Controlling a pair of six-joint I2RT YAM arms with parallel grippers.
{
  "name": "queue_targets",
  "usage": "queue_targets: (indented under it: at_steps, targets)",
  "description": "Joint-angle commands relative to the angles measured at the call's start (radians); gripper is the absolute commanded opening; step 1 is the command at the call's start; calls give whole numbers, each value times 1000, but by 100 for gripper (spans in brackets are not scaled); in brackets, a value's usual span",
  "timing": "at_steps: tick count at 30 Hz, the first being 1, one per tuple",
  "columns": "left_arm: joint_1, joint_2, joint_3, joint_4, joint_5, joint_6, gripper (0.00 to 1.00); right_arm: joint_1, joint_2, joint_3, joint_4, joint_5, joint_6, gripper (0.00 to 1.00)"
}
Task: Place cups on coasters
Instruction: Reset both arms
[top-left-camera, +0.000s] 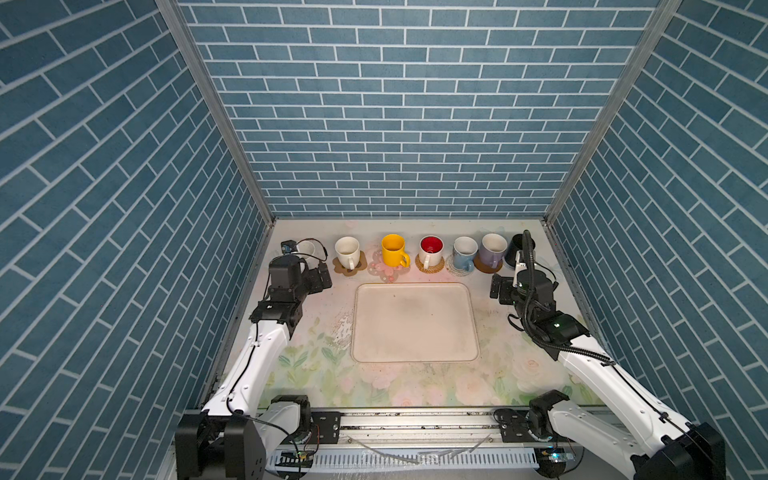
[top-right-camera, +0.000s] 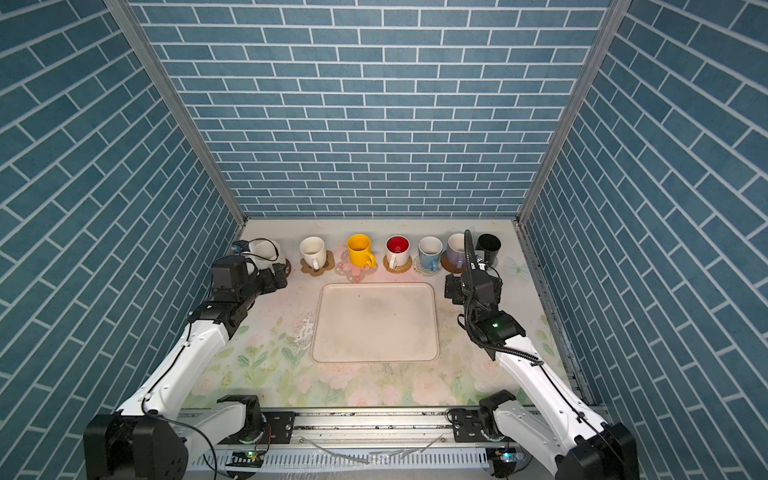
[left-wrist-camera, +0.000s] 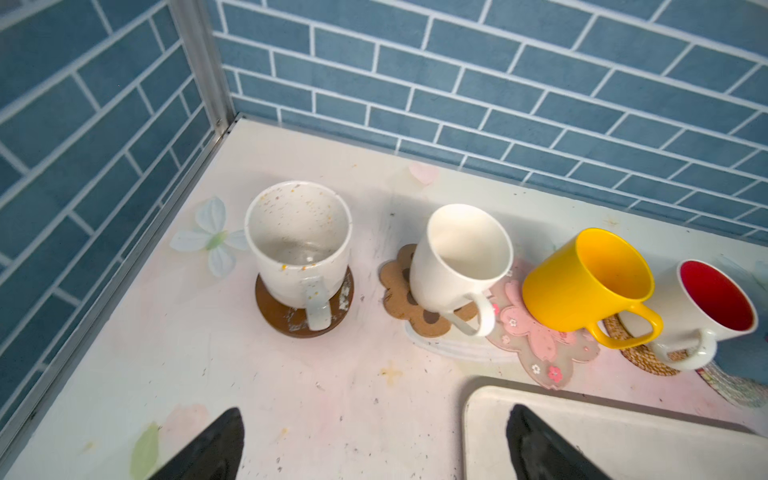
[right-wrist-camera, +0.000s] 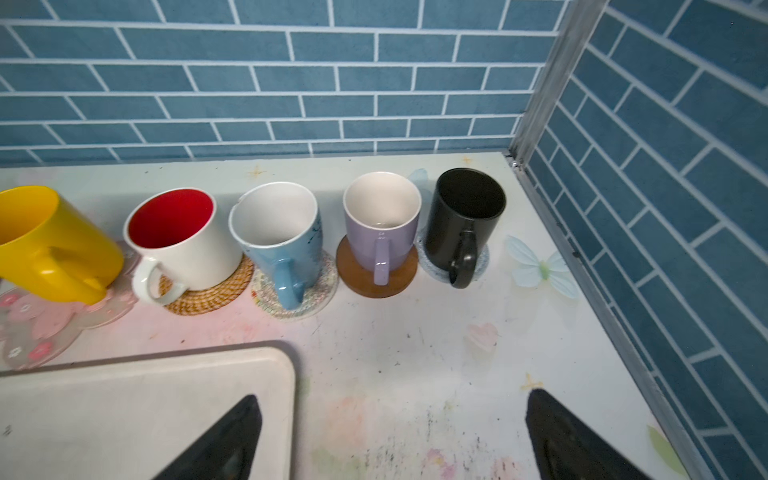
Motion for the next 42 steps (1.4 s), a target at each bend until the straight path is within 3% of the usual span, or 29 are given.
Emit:
queue_targets:
  at_steps: [1, 16, 21, 28, 36, 42]
  targets:
    - [-20, 17, 12, 54, 0, 75, 99, -26, -20, -47, 113, 71, -57, 99]
    - [-31, 37, -108, 156, -63, 197, 99, -157, -55, -248, 371, 63, -73, 99]
    - [-31, 94, -68, 92, -62, 227, 99, -177, 32, -286, 477, 82, -73, 99]
    - [-31, 175, -80, 149, -80, 259, 99, -193, 137, -300, 618, 131, -108, 98]
    - [-10, 220, -169, 347, -82, 261, 99, -205, 291, -375, 881, 177, -142, 99]
    - [-9, 250, -209, 469, -85, 258, 99, -224, 406, -323, 878, 204, -147, 98]
